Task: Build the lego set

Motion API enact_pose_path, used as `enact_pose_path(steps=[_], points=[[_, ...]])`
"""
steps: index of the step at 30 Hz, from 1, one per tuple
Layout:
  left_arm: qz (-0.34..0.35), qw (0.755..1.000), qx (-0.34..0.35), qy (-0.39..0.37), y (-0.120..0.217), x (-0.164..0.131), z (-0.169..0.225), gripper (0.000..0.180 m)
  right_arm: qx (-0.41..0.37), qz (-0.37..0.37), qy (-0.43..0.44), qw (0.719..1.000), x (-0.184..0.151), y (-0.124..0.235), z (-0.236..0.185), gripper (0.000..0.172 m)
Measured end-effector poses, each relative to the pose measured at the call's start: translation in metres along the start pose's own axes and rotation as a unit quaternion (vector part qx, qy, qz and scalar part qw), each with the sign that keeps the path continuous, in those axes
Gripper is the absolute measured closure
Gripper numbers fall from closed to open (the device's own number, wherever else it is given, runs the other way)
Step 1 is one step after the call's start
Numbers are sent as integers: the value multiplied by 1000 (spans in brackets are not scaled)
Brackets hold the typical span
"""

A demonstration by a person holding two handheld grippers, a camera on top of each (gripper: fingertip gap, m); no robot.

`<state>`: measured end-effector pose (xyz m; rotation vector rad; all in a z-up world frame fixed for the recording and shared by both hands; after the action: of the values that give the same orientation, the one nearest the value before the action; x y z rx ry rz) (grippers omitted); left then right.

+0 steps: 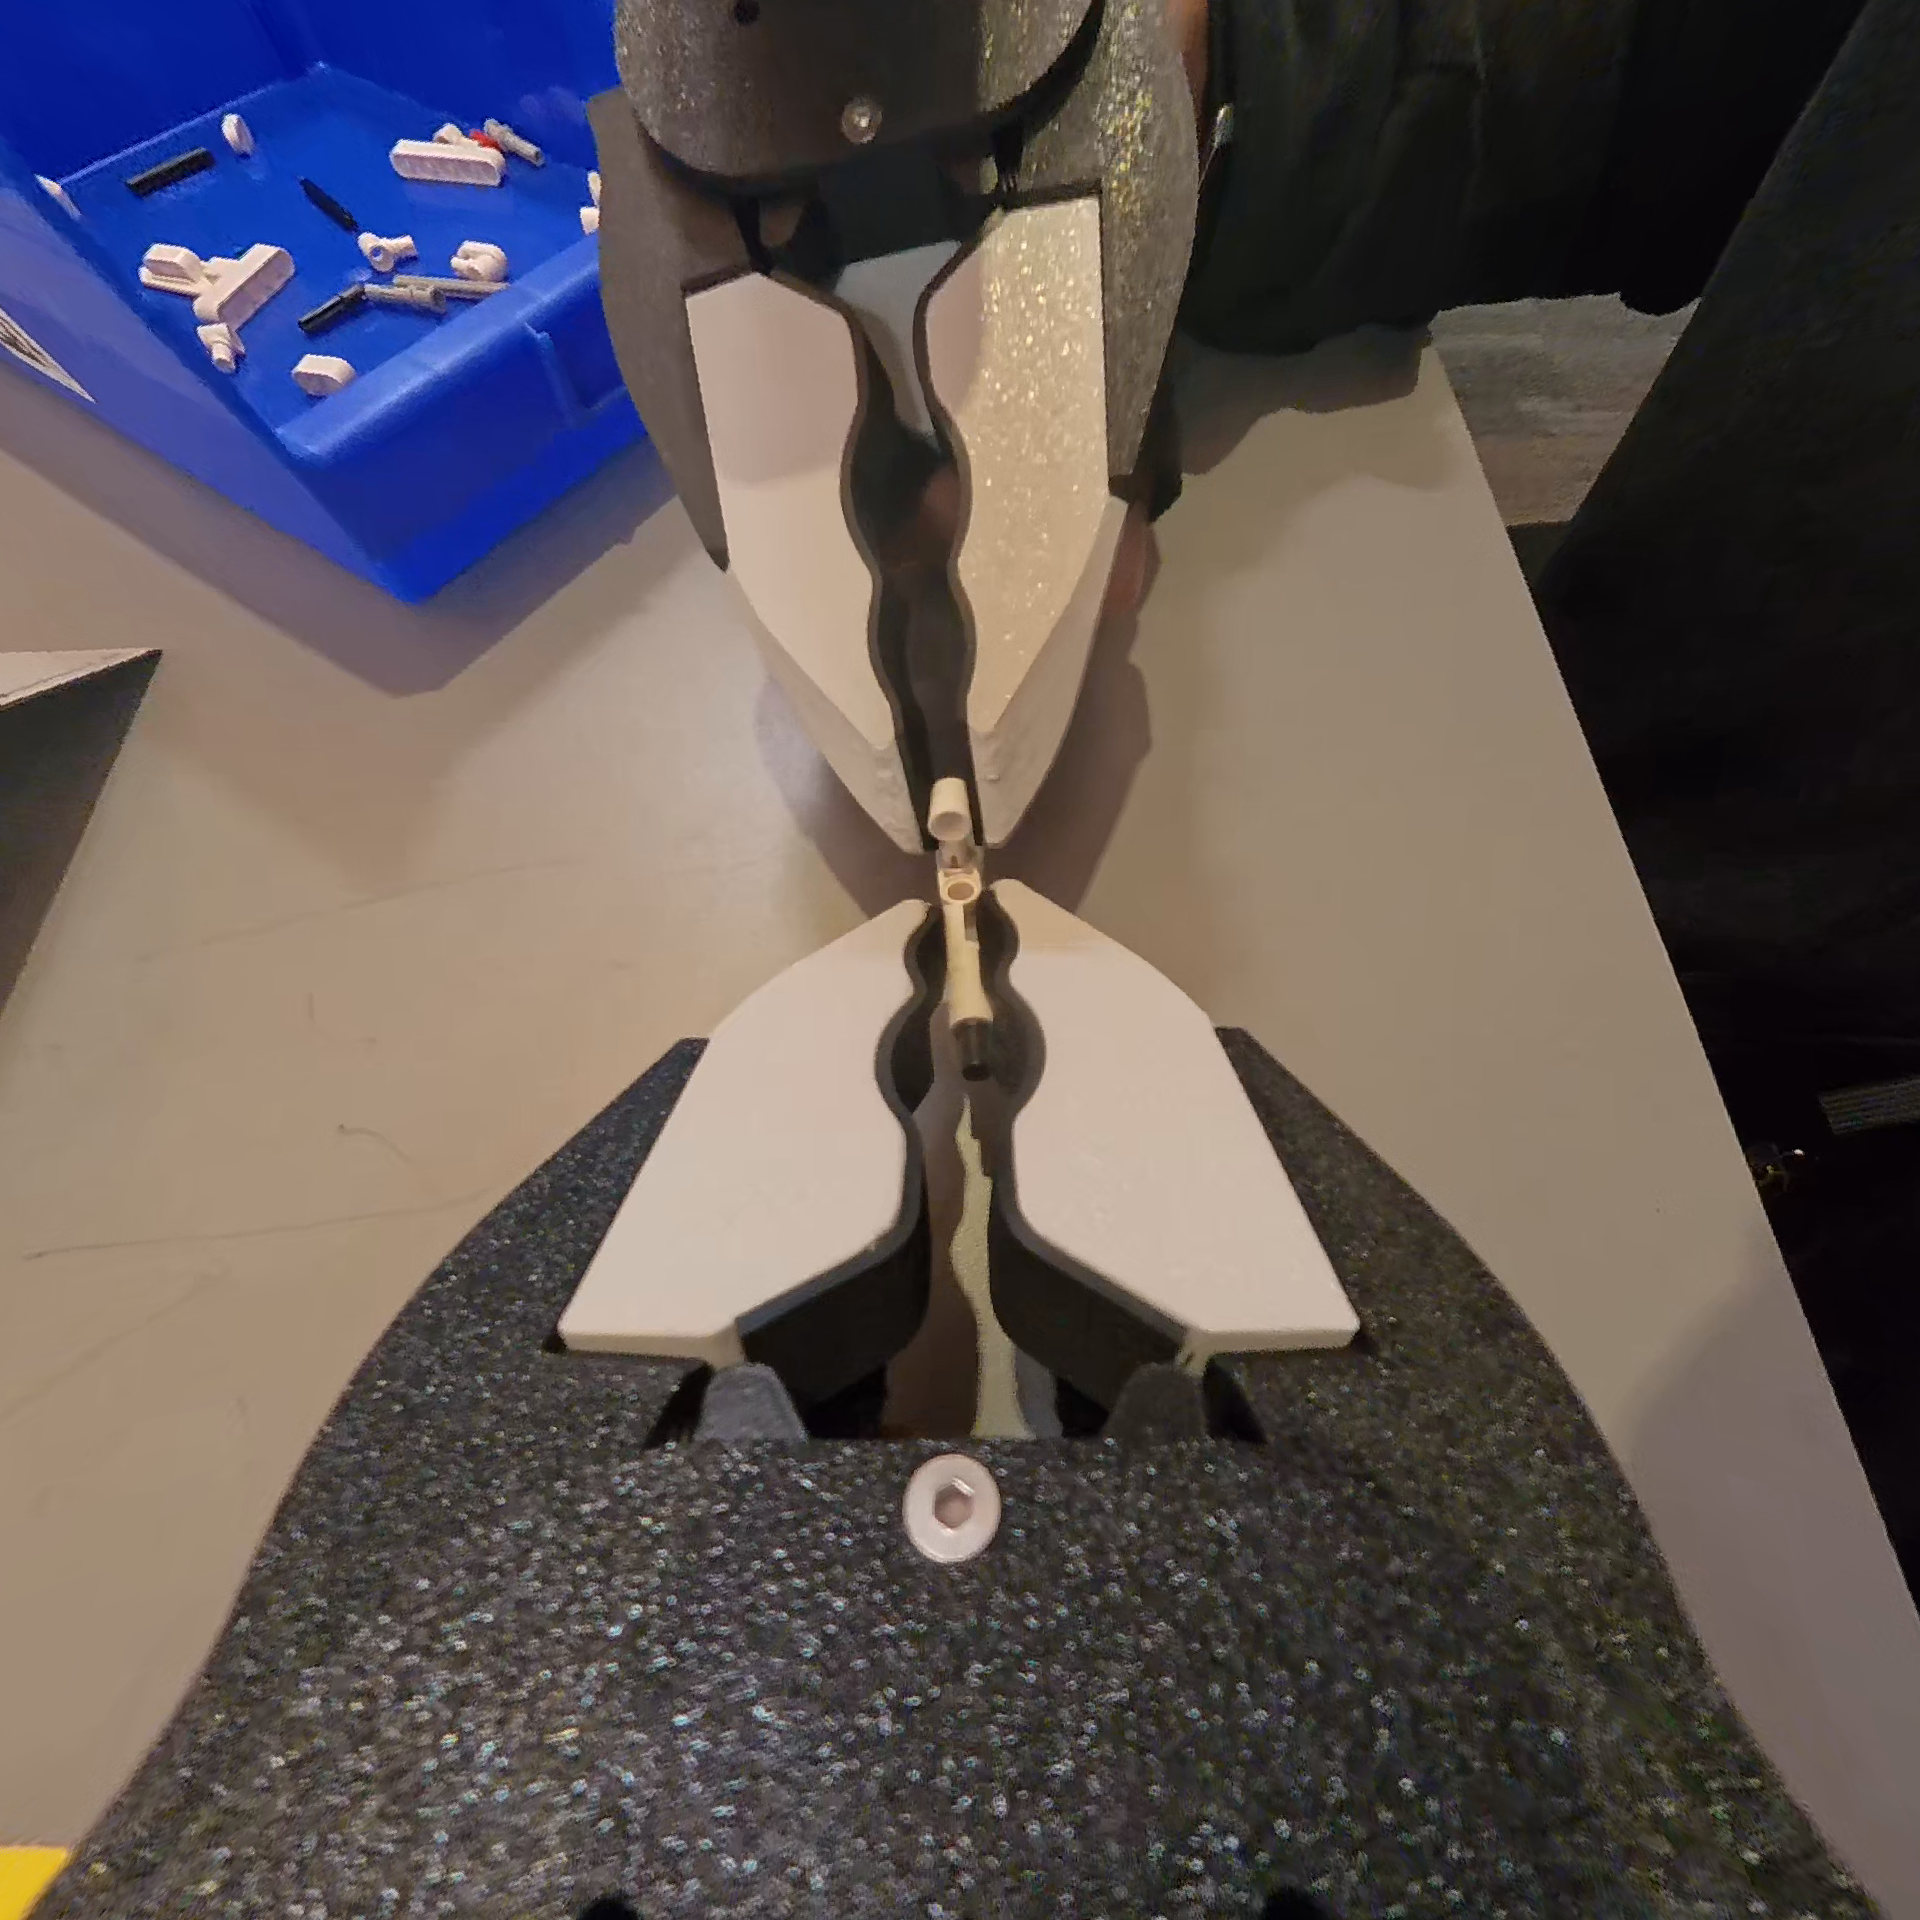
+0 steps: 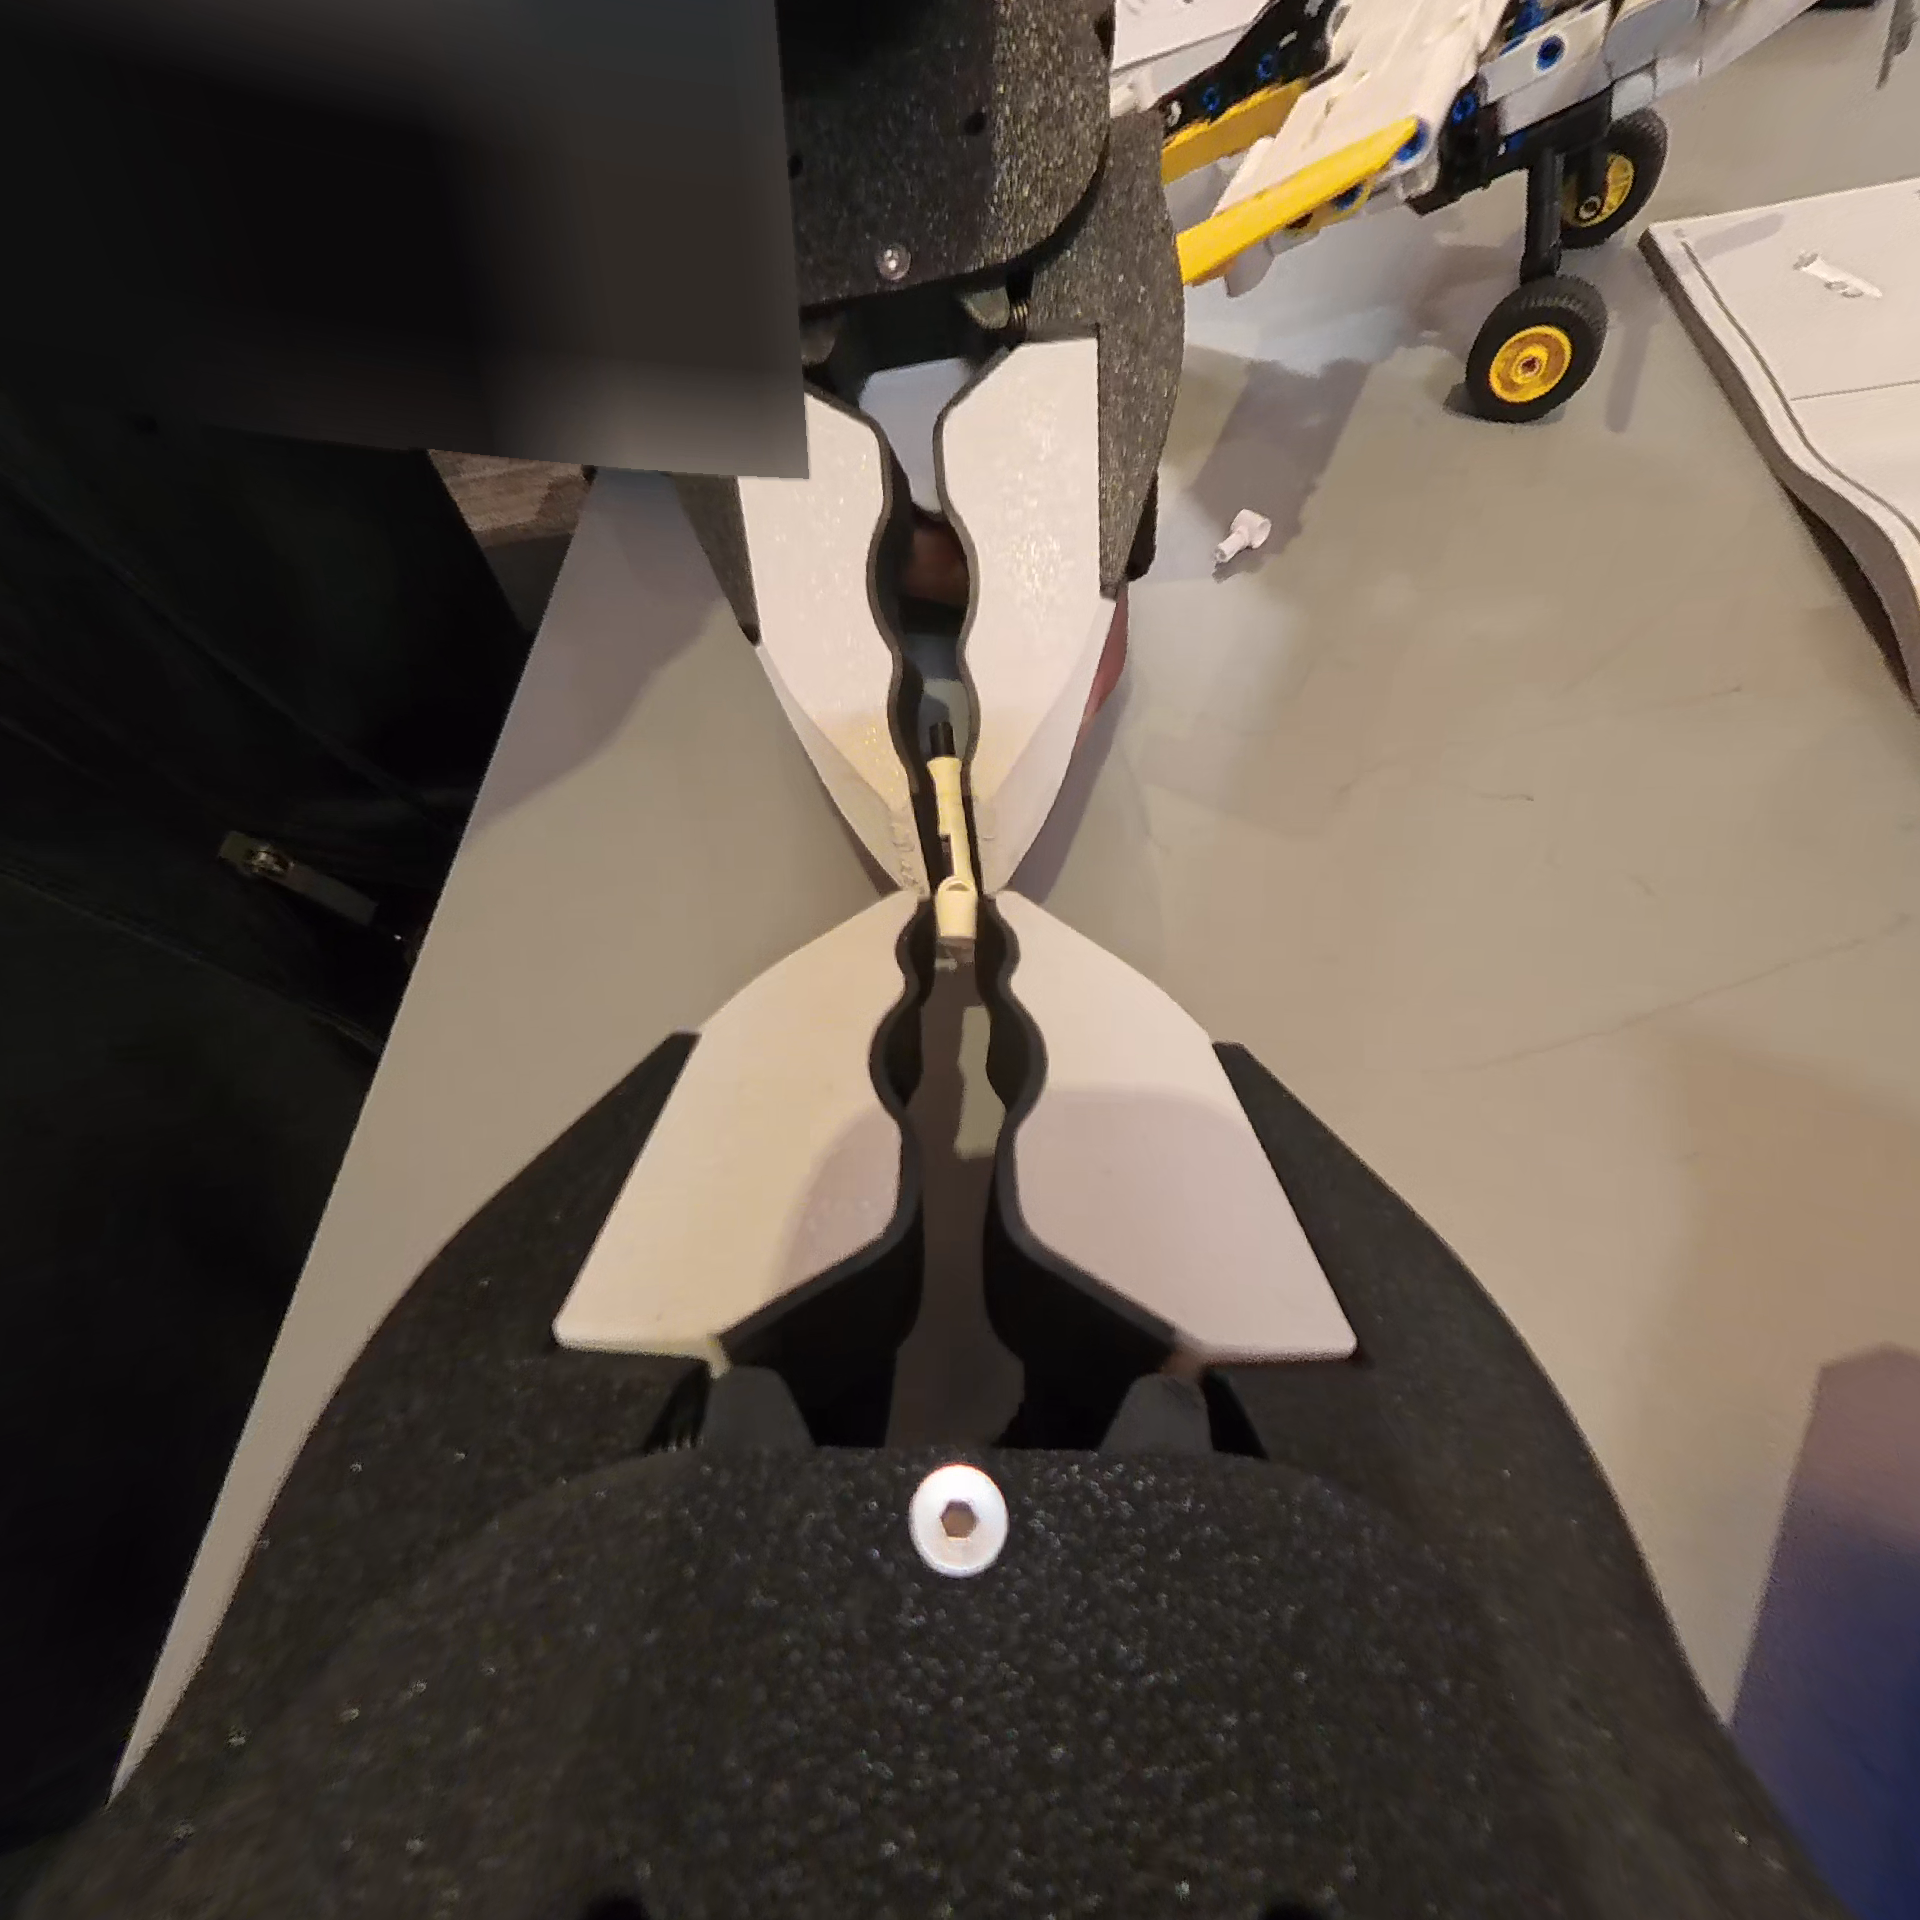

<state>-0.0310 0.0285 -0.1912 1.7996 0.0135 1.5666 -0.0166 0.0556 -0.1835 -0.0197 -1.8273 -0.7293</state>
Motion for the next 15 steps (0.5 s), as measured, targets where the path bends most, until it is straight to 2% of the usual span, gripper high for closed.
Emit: enact_pose_path(steps=[9,15], points=[[-9,1000,7,-15,-1,-2,0,175,-19,-24,26,999,-5,-2,0,164],[-62,998,18,-27,-7,-14,0,174,-50,-71,11,996,-14,-11,2,164]])
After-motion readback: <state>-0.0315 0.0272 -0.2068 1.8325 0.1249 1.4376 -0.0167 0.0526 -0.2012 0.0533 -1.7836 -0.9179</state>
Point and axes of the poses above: each gripper's, where its closed fingertips meet, y back along the fingers, x out of its top, z = x × y across the jaws, the point moved 2 cm from there along y, back along the fingers, and after that the axes turned 1 degree about z, right-handed, at the moved point
